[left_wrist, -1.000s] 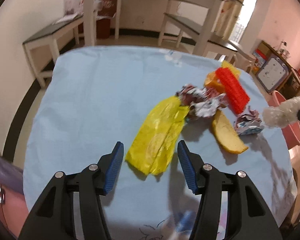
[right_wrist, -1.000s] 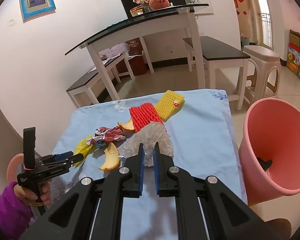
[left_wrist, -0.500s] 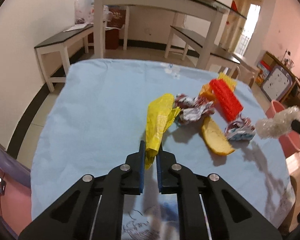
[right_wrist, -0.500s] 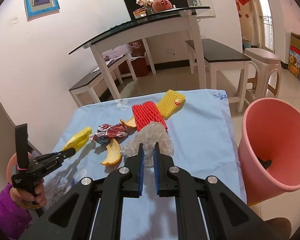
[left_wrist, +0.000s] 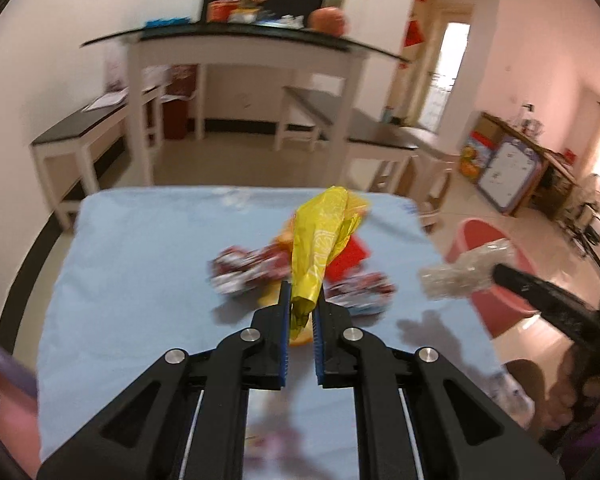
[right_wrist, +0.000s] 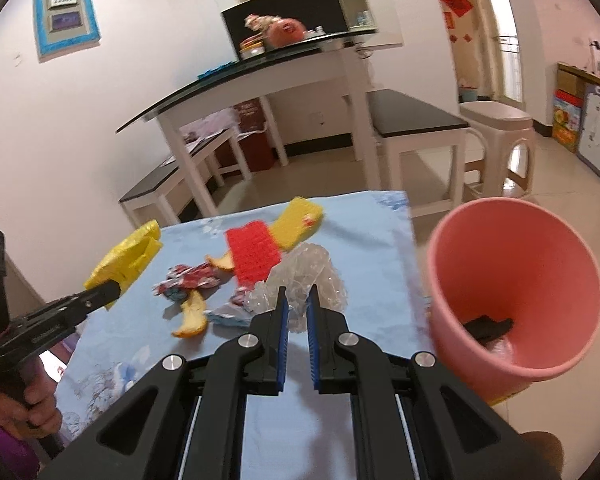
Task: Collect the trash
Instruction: 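Lift and carry the yellow bag and clear wrap over the pink bucket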
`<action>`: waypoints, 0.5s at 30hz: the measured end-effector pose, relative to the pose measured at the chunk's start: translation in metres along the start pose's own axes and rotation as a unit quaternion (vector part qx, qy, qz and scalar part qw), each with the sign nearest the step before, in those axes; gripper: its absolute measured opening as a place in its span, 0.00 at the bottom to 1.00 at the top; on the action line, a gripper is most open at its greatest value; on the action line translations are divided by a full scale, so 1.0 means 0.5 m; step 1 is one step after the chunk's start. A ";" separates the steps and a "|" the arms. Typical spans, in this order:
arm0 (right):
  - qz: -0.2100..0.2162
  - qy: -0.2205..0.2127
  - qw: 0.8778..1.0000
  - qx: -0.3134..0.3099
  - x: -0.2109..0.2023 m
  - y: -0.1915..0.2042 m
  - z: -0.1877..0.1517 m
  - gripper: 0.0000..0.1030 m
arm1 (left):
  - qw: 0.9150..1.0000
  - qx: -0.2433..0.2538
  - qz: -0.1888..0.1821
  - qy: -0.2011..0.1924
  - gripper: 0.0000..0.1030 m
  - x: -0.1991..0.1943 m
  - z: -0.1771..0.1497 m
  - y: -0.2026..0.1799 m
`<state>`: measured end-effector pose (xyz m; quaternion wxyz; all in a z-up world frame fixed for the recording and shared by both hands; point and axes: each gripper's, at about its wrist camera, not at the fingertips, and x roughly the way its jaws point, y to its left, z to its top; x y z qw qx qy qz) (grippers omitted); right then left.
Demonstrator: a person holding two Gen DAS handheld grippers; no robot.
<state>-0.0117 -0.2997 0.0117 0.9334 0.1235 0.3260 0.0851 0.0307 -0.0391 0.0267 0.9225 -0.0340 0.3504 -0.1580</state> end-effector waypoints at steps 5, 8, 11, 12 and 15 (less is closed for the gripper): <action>-0.035 -0.016 0.999 0.026 -0.030 -0.070 0.005 0.08 | 0.999 0.027 -0.041 -0.007 0.09 0.015 0.016 -0.085; -0.056 -0.027 0.997 0.042 -0.047 -0.113 0.006 0.08 | 0.997 0.039 -0.063 -0.007 0.09 0.033 0.026 -0.136; -0.077 -0.036 0.995 0.054 -0.058 -0.150 0.007 0.08 | 0.995 0.053 -0.085 -0.002 0.09 0.051 0.033 -0.188; -0.086 -0.039 0.994 0.058 -0.062 -0.163 0.007 0.08 | 0.994 0.058 -0.093 0.002 0.09 0.058 0.034 -0.207; -0.107 -0.046 0.991 0.069 -0.070 -0.202 0.007 0.08 | 0.991 0.072 -0.113 0.011 0.09 0.081 0.039 -0.256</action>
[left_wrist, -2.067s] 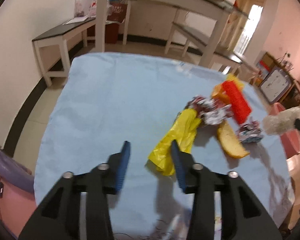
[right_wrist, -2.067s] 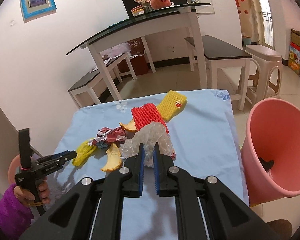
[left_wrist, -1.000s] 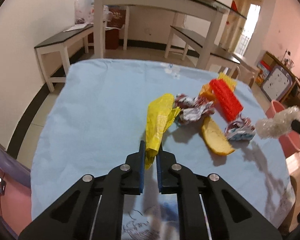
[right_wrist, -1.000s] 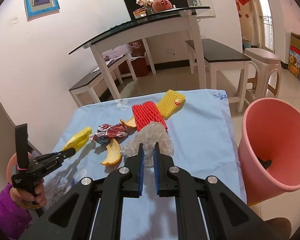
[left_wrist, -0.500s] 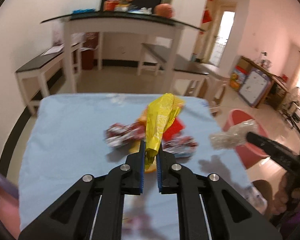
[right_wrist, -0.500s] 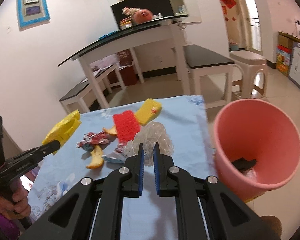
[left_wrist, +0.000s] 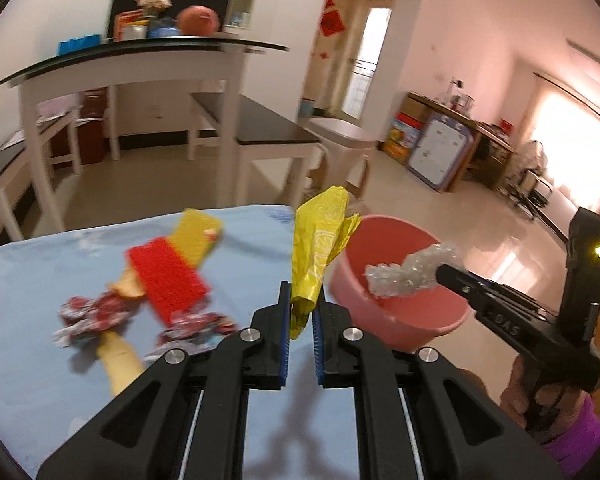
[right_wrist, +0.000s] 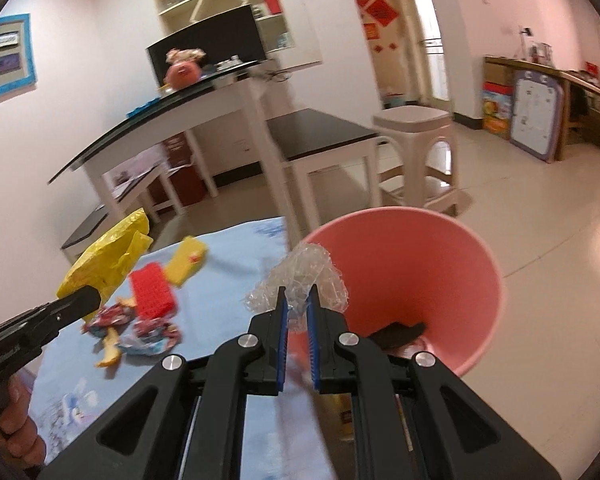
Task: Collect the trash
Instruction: 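Lift and carry the yellow bag and clear wrap over the pink bucket, then open both tools to drop the yellow bag and clear wrap into the bucket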
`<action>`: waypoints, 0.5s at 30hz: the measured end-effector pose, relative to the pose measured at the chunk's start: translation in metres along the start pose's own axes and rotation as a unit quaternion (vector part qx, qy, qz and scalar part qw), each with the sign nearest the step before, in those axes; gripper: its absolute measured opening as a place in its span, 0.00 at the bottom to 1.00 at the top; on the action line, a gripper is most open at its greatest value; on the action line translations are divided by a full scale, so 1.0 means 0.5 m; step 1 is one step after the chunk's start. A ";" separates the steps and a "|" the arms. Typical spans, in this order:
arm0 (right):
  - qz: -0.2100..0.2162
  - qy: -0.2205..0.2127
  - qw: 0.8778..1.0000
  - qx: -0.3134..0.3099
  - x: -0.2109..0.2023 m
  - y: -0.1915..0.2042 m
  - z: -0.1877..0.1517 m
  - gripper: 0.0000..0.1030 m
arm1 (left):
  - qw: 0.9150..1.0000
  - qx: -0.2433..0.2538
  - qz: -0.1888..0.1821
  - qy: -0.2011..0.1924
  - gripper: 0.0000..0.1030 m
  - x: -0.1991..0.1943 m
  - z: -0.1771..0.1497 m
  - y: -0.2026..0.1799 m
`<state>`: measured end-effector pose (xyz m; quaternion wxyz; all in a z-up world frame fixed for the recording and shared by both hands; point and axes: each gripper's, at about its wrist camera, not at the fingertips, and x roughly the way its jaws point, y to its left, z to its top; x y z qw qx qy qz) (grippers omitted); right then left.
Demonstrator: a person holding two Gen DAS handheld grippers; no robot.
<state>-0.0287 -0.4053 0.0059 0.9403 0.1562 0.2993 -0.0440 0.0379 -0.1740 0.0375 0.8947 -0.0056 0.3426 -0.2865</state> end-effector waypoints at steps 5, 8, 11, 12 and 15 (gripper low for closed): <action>-0.023 0.000 0.999 0.021 0.010 -0.063 0.005 0.08 | 0.999 0.023 -0.024 0.018 0.09 0.066 0.013 -0.061; -0.036 0.003 0.999 0.028 0.021 -0.094 0.003 0.09 | 0.998 0.030 -0.039 0.031 0.09 0.108 0.014 -0.091; -0.044 0.010 0.998 0.031 0.037 -0.114 0.002 0.10 | 0.997 0.037 -0.049 0.044 0.09 0.148 0.012 -0.111; -0.047 0.011 0.998 0.031 0.042 -0.119 0.000 0.10 | 0.997 0.041 -0.051 0.047 0.09 0.160 0.013 -0.119; -0.055 0.013 0.998 0.032 0.057 -0.136 -0.001 0.10 | 0.995 0.045 -0.061 0.059 0.09 0.193 0.015 -0.134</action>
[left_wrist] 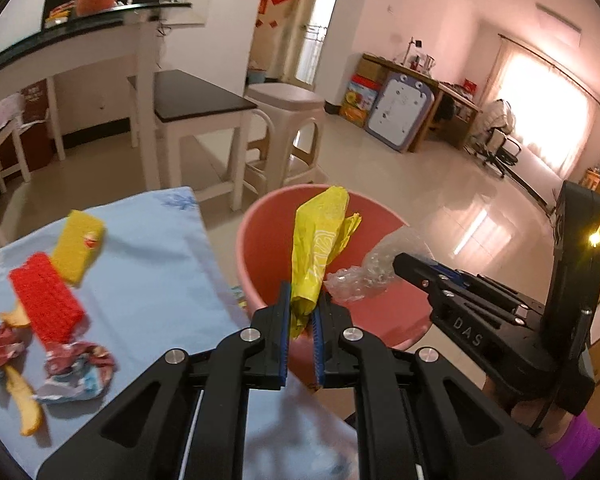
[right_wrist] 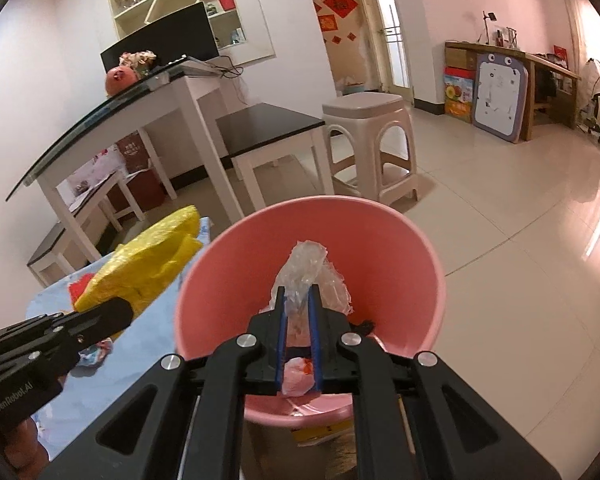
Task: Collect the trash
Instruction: 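Open both tools to drop the yellow bag and clear wrap into the bucket, then move both open tools back over the remaining trash on the table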
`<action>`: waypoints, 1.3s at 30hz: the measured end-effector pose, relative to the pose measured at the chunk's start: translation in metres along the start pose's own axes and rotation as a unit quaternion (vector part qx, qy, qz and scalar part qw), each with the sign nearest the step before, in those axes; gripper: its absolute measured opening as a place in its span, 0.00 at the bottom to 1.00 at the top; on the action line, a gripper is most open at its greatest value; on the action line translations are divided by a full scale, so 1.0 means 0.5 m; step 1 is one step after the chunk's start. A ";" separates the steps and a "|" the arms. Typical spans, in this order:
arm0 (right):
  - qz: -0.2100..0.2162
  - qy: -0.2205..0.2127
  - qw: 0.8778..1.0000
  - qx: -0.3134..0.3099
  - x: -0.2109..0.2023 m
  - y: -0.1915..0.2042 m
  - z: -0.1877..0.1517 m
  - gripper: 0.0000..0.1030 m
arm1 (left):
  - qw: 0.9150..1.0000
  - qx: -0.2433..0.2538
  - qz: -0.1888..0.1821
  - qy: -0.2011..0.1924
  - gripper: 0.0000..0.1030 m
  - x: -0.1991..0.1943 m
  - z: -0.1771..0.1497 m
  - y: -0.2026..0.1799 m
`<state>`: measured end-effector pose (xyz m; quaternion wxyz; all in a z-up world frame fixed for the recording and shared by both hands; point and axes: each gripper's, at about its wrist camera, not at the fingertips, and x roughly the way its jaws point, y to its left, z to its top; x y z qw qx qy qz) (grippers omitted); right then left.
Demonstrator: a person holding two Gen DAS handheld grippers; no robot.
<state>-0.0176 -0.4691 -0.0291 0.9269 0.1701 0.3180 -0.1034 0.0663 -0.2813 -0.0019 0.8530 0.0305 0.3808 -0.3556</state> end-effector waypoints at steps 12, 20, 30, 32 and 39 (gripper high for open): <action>-0.015 0.000 1.000 0.026 0.025 -0.040 -0.001 0.46 | 0.998 -0.029 -0.026 0.052 0.24 0.098 0.022 0.013; -0.010 0.000 1.000 0.028 0.015 -0.044 -0.006 0.47 | 0.998 -0.017 -0.042 0.045 0.31 0.086 0.023 0.002; 0.003 -0.009 1.000 0.024 -0.024 -0.028 -0.018 0.52 | 0.999 0.011 -0.043 -0.004 0.32 -0.003 0.007 -0.003; 0.009 -0.008 1.000 0.020 -0.032 -0.017 -0.023 0.52 | 0.999 0.008 -0.032 -0.009 0.32 -0.020 0.000 0.004; 0.041 -0.006 0.999 0.010 -0.053 0.029 -0.036 0.52 | 1.000 -0.015 0.012 -0.014 0.32 -0.072 -0.038 0.046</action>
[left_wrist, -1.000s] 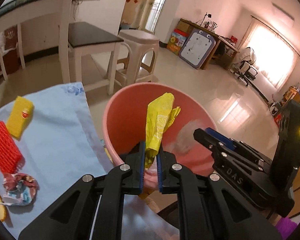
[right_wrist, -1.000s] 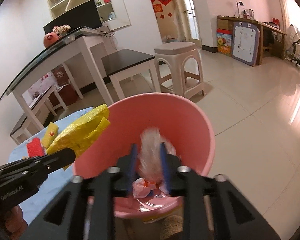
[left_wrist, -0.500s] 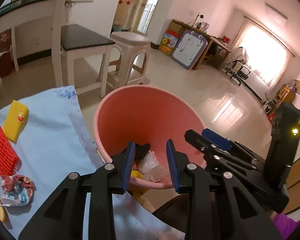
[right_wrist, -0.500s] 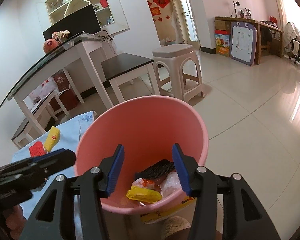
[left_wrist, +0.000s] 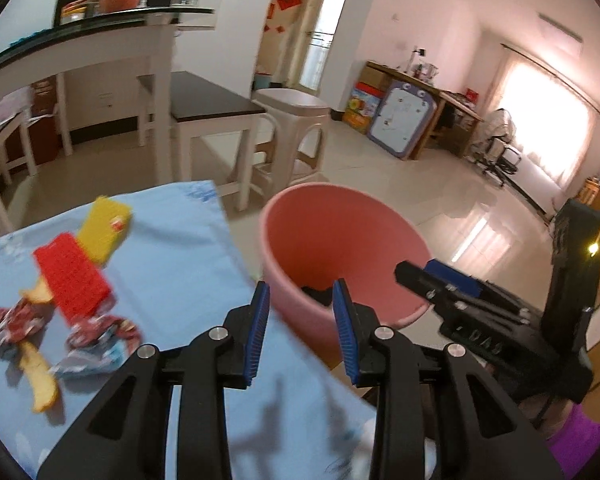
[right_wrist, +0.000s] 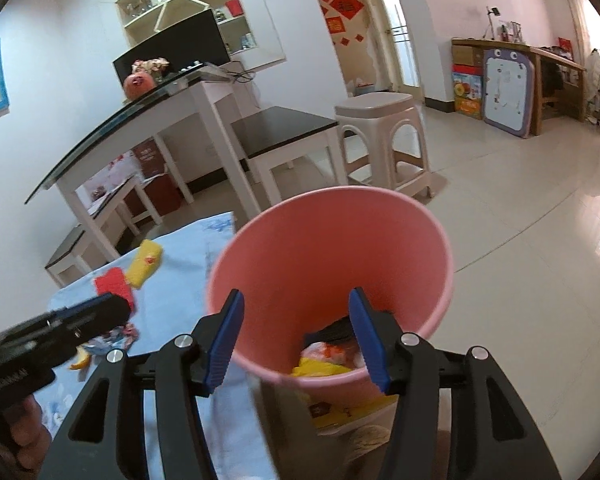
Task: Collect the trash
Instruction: 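Move both open tools back over the remaining trash on the table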
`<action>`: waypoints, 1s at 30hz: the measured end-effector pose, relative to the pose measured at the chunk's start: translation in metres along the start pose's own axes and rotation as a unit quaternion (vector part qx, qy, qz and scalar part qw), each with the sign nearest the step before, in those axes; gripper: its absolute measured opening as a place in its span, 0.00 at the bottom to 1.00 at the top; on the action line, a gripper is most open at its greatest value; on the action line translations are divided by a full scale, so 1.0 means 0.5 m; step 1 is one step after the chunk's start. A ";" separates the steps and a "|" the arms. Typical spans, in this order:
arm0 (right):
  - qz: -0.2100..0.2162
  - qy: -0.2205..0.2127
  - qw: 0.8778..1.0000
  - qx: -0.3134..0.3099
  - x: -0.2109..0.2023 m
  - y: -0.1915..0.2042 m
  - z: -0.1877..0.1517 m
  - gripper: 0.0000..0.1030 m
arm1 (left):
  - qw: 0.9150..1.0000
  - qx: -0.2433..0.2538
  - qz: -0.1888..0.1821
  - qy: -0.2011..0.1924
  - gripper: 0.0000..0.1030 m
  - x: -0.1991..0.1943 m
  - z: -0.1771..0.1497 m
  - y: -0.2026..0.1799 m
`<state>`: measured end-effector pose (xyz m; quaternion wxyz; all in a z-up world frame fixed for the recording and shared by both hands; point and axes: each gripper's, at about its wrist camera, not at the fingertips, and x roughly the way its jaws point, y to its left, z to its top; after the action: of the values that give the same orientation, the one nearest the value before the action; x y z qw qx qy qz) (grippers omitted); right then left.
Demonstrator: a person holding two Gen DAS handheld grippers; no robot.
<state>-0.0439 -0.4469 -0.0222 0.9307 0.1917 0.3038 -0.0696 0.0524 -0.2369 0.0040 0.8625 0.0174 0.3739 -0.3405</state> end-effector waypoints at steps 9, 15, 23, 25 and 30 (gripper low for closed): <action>0.033 0.015 0.998 -0.041 0.003 0.103 -0.030 0.52 | 0.998 -0.015 0.052 -0.018 0.32 -0.086 -0.056 0.058; 0.050 0.031 0.996 -0.072 0.009 0.170 -0.048 0.52 | 0.995 -0.048 0.083 -0.027 0.32 -0.149 -0.092 0.130; 0.075 0.046 0.991 -0.099 0.026 0.250 -0.071 0.52 | 0.986 -0.089 0.137 -0.041 0.32 -0.235 -0.139 0.244; 0.080 0.049 0.990 -0.106 0.030 0.262 -0.075 0.52 | 0.982 -0.102 0.151 -0.042 0.32 -0.249 -0.152 0.277; 0.092 0.063 0.986 -0.125 0.052 0.307 -0.086 0.52 | 0.976 -0.122 0.179 -0.039 0.32 -0.264 -0.164 0.351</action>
<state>-0.0085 -0.2894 -0.0210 0.9286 0.1052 0.3495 0.0670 0.0410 -0.0030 -0.0077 0.9190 -0.0344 0.3696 -0.1330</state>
